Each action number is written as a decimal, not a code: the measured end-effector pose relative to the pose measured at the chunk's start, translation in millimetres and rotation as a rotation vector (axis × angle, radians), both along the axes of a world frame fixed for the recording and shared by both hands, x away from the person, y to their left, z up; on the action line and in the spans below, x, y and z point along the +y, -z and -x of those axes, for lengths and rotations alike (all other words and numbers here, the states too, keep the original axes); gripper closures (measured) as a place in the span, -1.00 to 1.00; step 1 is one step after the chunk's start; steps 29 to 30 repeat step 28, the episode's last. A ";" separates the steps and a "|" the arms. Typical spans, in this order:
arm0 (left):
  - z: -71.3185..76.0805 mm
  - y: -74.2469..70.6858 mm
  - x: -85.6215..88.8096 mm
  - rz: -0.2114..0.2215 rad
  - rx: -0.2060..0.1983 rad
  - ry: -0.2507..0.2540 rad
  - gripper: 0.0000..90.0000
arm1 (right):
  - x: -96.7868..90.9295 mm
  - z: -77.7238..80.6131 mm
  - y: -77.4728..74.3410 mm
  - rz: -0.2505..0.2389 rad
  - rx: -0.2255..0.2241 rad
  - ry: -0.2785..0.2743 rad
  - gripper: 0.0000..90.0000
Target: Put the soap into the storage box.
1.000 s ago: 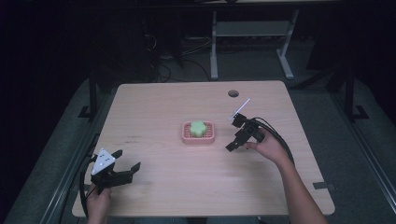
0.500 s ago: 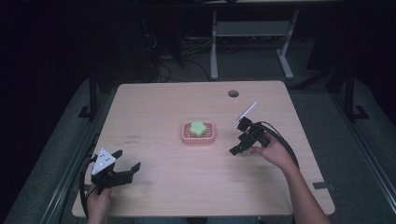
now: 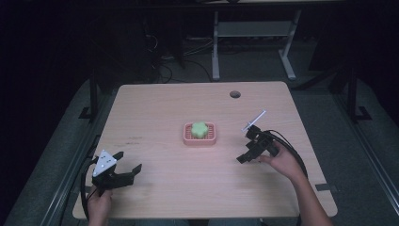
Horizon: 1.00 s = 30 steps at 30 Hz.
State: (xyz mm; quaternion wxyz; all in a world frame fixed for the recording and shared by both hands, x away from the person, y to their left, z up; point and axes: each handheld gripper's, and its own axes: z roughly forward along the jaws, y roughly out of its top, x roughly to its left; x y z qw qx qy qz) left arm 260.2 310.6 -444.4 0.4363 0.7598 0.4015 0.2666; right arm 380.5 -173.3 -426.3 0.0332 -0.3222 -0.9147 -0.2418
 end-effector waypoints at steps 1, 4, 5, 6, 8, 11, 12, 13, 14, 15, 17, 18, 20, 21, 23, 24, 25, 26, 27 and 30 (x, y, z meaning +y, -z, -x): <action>0.1 0.0 -0.1 0.001 0.001 -0.001 -0.68 | -1.8 2.0 -0.1 -0.009 -0.003 0.001 -0.55; 0.2 0.0 -0.2 -0.001 0.001 0.000 -0.68 | -6.9 6.4 0.6 -0.011 -0.007 0.009 -0.55; 0.2 0.1 -0.3 -0.001 0.000 -0.001 -0.68 | -8.6 7.9 1.0 -0.017 -0.012 0.011 -0.55; 0.3 0.0 -0.4 -0.001 0.001 -0.001 -0.68 | -10.4 9.3 1.4 -0.020 -0.012 0.014 -0.55; 0.3 0.4 -0.8 0.003 0.000 -0.002 -0.68 | -13.0 12.9 2.0 -0.013 -0.016 0.018 -0.55; -0.1 0.8 -1.1 0.000 -0.001 -0.003 -0.68 | -17.4 18.5 3.9 -0.019 -0.021 0.024 -0.55; -0.4 0.7 -0.8 -0.004 -0.004 0.000 -0.68 | -19.5 20.5 5.2 -0.023 -0.019 0.027 -0.55; 0.0 0.9 -1.2 0.000 -0.001 -0.003 -0.68 | -22.0 23.4 7.2 -0.026 -0.017 0.036 -0.55; -0.1 1.0 -1.3 0.000 -0.002 -0.002 -0.68 | -22.0 23.4 7.2 -0.026 -0.017 0.036 -0.55; 0.1 0.9 -1.0 -0.006 0.001 -0.001 -0.68 | -23.6 24.8 8.6 -0.032 -0.022 0.032 -0.55; 0.2 1.0 -1.3 -0.006 0.000 0.000 -0.68 | -29.1 30.0 11.4 -0.046 -0.026 0.044 -0.55; 0.1 1.2 -1.4 -0.005 -0.002 0.000 -0.68 | -29.1 30.0 11.4 -0.046 -0.026 0.044 -0.55; 0.1 1.3 -1.5 -0.003 -0.003 0.000 -0.68 | -33.8 33.6 12.7 -0.056 -0.028 0.052 -0.55; 0.0 1.3 -1.5 -0.005 -0.002 0.000 -0.68 | -36.4 35.7 13.2 -0.064 -0.027 0.058 -0.55; -0.1 1.7 -1.8 -0.004 0.002 0.004 -0.68 | -45.2 43.3 13.7 -0.088 -0.041 0.083 -0.56; -0.3 1.9 -2.3 -0.002 0.006 0.003 -0.68 | -45.2 43.3 13.7 -0.088 -0.041 0.083 -0.56; -0.5 2.2 -2.7 0.000 0.006 0.004 -0.68 | -50.6 50.2 14.0 -0.101 -0.051 0.100 -0.57; -0.7 2.4 -3.0 0.002 0.005 0.005 -0.68 | -50.6 50.2 14.0 -0.101 -0.051 0.100 -0.57; -0.8 2.5 -3.2 0.002 0.007 0.005 -0.68 | -53.1 53.9 14.6 -0.111 -0.059 0.110 -0.57; -1.0 2.7 -3.2 0.001 0.010 0.008 -0.68 | -55.4 57.8 15.6 -0.122 -0.070 0.115 -0.57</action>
